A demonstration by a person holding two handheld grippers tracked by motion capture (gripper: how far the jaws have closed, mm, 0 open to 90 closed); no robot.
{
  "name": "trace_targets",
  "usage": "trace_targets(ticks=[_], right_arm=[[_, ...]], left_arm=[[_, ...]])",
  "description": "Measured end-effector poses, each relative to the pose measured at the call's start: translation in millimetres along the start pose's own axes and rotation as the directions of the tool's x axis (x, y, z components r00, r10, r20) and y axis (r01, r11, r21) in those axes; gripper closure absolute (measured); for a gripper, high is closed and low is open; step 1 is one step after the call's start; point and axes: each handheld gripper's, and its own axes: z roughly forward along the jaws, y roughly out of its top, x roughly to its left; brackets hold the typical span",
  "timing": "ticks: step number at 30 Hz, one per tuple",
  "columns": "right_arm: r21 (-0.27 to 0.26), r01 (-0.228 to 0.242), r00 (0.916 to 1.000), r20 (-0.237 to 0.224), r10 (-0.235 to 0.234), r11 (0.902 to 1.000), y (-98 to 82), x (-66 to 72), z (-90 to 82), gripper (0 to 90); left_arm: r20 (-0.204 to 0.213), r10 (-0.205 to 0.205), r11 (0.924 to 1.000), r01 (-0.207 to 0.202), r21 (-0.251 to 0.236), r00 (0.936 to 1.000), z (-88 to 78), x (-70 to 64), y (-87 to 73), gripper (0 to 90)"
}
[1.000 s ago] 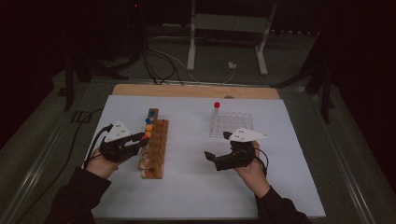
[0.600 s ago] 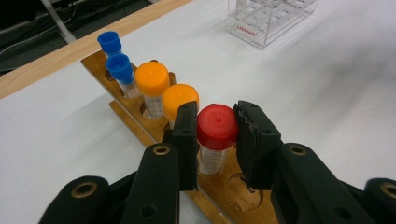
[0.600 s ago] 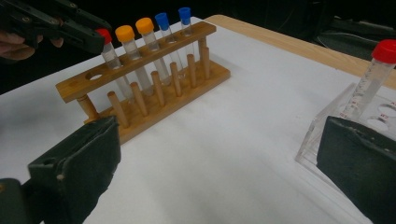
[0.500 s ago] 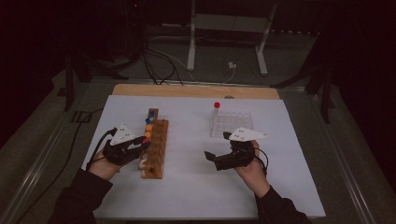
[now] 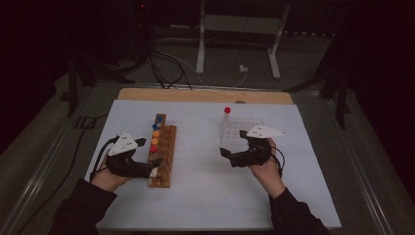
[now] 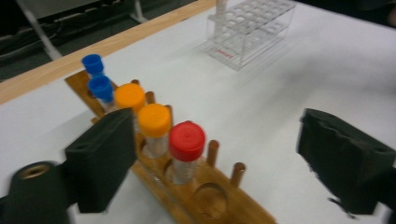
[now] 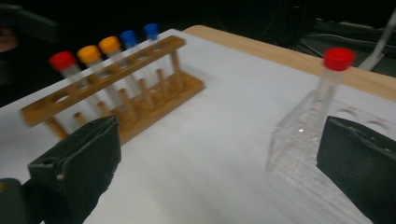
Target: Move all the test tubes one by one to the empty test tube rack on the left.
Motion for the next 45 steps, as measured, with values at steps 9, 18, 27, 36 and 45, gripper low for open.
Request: trace_targets(ticks=[9, 18, 27, 36, 45], right_arm=[[-0.006, -0.017, 0.9914, 0.130, 0.017, 0.9998, 3.8, -33.9, 24.4, 6.4], [0.043, 0.012, 0.9781, 0.207, -0.020, 0.9990, 9.5, -54.5, 55.0, 37.7], [0.122, -0.030, 0.9626, 0.271, -0.004, 0.9921, 14.3, -66.3, 82.4, 55.7], [0.162, -0.044, 0.9491, 0.315, -0.009, 0.9858, 20.6, -68.5, 102.7, 70.0], [0.156, -0.041, 0.9462, 0.323, -0.012, 0.9869, 22.9, -67.3, 102.7, 75.4]], left_arm=[[0.029, -0.038, 0.9970, 0.039, -0.066, 0.9989, -9.9, 4.9, -0.6, 1.2], [0.052, -0.050, 0.9964, 0.054, -0.065, 0.9974, -13.0, 6.9, -1.0, 1.3], [0.038, -0.050, 0.9963, 0.053, -0.068, 0.9980, -15.7, 9.2, -1.5, 1.3], [0.036, -0.044, 0.9963, 0.047, -0.072, 0.9984, -16.9, 8.1, 0.1, 1.3], [0.033, -0.042, 0.9964, 0.045, -0.071, 0.9986, -16.9, 8.4, 0.4, 1.3]])
